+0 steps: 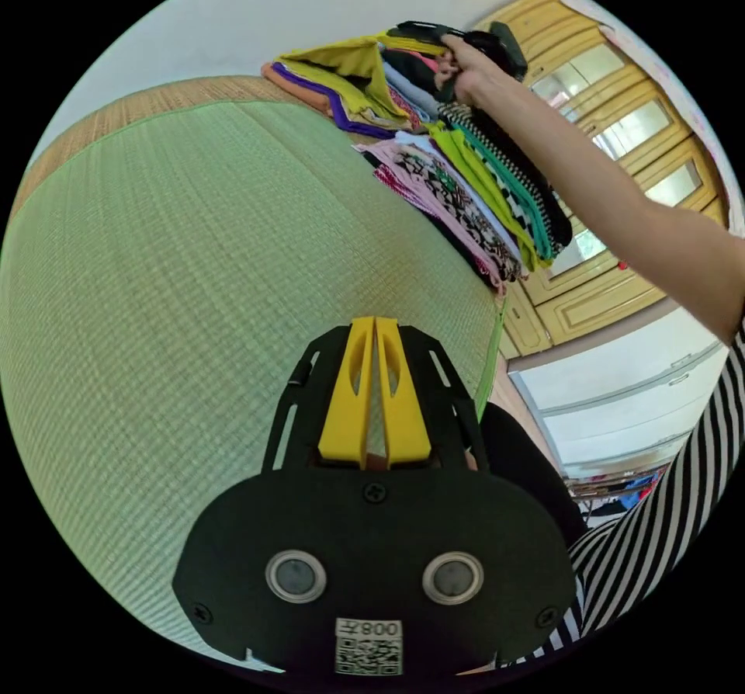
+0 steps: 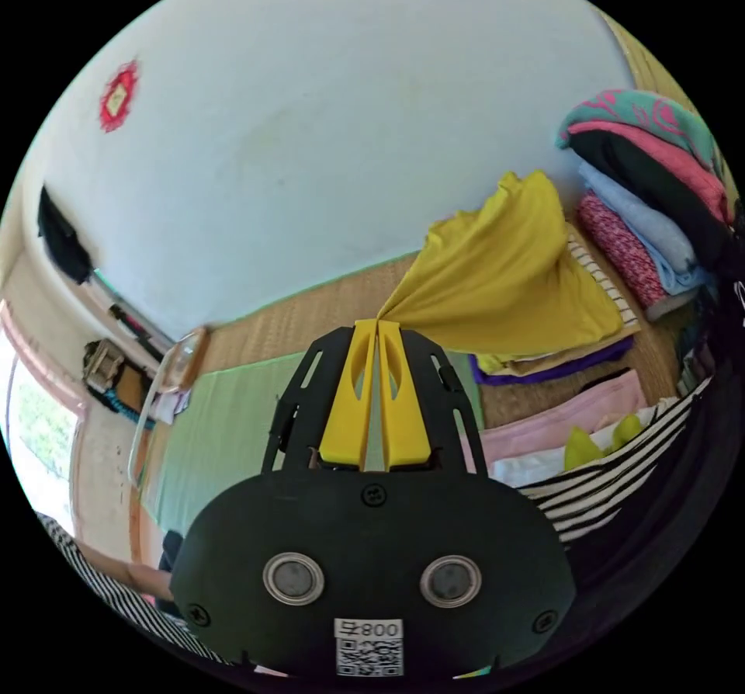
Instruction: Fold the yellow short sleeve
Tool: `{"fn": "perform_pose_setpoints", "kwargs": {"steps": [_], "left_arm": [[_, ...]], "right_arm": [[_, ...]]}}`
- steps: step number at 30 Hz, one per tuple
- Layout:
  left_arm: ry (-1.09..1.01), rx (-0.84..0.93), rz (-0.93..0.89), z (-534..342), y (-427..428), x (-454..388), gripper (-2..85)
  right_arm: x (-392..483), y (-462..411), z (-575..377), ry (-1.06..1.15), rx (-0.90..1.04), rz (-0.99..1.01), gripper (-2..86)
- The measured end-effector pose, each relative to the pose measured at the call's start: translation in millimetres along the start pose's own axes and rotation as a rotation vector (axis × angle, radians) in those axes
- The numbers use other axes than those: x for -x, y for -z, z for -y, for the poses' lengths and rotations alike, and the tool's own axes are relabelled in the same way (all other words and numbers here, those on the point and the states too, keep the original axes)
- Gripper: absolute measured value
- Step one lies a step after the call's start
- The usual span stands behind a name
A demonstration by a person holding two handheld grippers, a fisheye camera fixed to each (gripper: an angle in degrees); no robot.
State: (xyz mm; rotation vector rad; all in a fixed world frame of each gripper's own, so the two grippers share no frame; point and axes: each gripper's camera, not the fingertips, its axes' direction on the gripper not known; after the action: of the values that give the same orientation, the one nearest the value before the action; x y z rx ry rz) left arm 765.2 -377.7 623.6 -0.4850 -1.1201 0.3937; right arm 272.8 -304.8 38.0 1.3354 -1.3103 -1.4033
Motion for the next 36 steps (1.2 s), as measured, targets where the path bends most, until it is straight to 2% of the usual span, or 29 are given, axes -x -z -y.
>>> {"fn": "perform_pose_setpoints", "kwargs": {"steps": [8,14,18,23,28,36], "left_arm": [[0.182,-0.238,-0.136,-97.9,46.5,77.4,0.3],[0.289,-0.309,-0.168,-191.7,55.3,113.7,1.8],[0.355,-0.308,-0.22,-241.9,33.9,128.7,4.2],[0.446,-0.35,-0.36,-289.6,-21.9,145.7,6.8],[0.495,-0.319,-0.378,-295.7,-76.3,165.2,7.2],[0.538,-0.171,-0.297,-225.3,-163.5,203.2,7.9]], "right_arm": [[87.0,43.7,-70.0,0.137,0.126,0.284,0.0],[143.8,69.5,-144.4,0.131,0.28,0.473,0.1],[166.0,101.4,-179.0,0.089,0.308,0.566,0.1],[196.8,144.3,-203.2,0.14,0.346,0.587,0.0],[196.0,183.0,-236.7,0.12,0.411,0.518,0.0],[122.0,252.8,-301.3,-0.177,0.428,0.311,0.1]]}}
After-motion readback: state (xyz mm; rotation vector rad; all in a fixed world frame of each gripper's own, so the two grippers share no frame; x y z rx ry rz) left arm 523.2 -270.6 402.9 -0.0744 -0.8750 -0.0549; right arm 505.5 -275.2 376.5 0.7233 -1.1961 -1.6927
